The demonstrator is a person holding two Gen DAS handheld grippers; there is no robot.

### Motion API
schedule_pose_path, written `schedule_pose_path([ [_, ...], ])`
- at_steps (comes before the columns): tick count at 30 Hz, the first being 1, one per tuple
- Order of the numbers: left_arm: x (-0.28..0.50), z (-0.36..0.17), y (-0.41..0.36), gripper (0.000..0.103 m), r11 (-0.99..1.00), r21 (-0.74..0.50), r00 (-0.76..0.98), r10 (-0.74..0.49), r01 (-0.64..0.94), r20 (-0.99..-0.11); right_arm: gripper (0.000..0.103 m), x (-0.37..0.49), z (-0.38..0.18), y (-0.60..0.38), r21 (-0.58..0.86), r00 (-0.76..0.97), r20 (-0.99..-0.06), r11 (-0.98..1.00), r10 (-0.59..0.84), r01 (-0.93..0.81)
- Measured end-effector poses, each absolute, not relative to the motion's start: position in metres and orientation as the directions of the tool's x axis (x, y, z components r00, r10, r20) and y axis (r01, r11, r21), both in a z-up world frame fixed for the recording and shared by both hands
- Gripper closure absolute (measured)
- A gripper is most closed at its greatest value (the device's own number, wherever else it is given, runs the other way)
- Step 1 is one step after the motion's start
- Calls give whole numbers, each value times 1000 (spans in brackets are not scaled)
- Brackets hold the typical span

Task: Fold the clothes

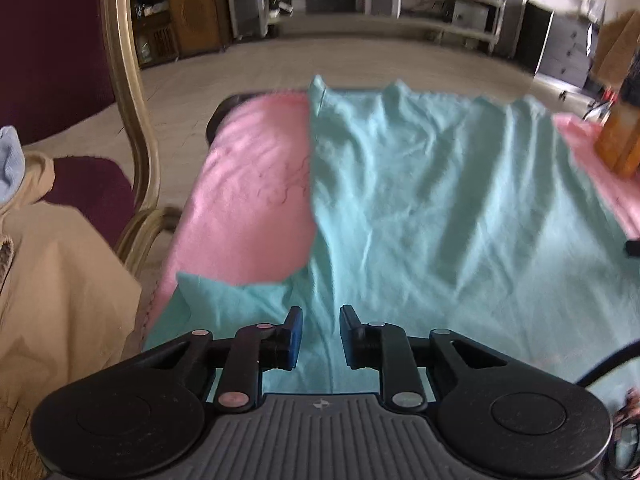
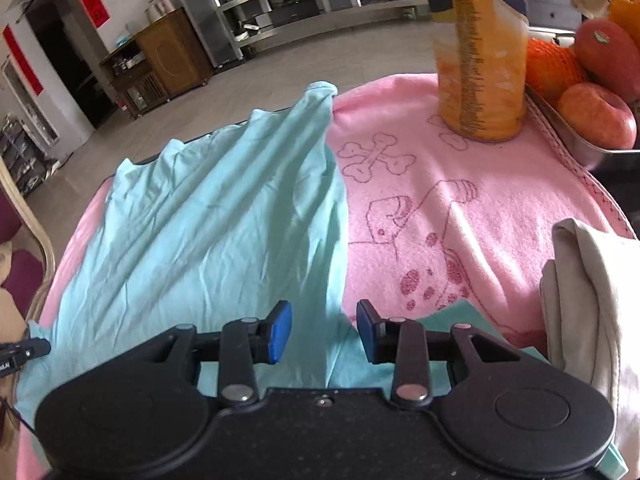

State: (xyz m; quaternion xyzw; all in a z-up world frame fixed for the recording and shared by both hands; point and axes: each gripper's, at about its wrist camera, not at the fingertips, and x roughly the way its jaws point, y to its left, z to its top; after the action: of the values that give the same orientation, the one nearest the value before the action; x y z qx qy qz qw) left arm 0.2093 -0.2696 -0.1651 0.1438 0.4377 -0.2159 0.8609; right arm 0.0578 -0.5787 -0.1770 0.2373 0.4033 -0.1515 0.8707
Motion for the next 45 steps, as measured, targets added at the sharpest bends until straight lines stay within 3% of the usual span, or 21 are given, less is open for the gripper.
schedule_pose_path([
  [2,212,-173,-269,81,872,83,514,-205,482,-833,68,57,-179,-578,280,620,-782,846,-73,453],
  [5,215,-173,-265,76,879,82,511,-195,469,-837,90,54,-179,-577,263,614,-785,852,-83,452],
  [10,214,-174,-266,74,885,127,529,-148,448,-835,98,55,-178,-573,183,580,-798,853,-161,489],
  [17,219,-175,-259,73,896,149,537,-112,418,-836,97,58,-179,-567,79,517,-819,846,-246,528],
  [19,218,-174,-257,75,897,152,543,-110,415,-832,91,57,-179,-566,76,525,-816,855,-243,513],
  [26,220,-139,-227,85,968,53,631,-119,247,-766,76,37,-147,-577,219,612,-765,811,-203,543],
  [30,212,-142,-245,84,915,-23,578,-273,402,-769,77,37,-143,-573,333,678,-728,813,-100,477],
  [34,194,-155,-276,80,843,39,558,-320,537,-766,79,54,-152,-549,335,685,-728,881,16,334],
  [37,194,-170,-284,79,828,93,549,-278,552,-788,79,62,-163,-537,334,662,-746,902,75,274],
  [39,200,-178,-282,70,845,144,565,-208,514,-798,79,63,-169,-536,304,637,-769,908,57,287],
  [44,215,-178,-261,70,902,160,571,-109,400,-814,90,57,-178,-544,216,570,-821,906,-32,363],
  [45,215,-178,-257,77,910,171,575,-85,377,-814,91,52,-177,-548,193,559,-827,897,-70,398],
])
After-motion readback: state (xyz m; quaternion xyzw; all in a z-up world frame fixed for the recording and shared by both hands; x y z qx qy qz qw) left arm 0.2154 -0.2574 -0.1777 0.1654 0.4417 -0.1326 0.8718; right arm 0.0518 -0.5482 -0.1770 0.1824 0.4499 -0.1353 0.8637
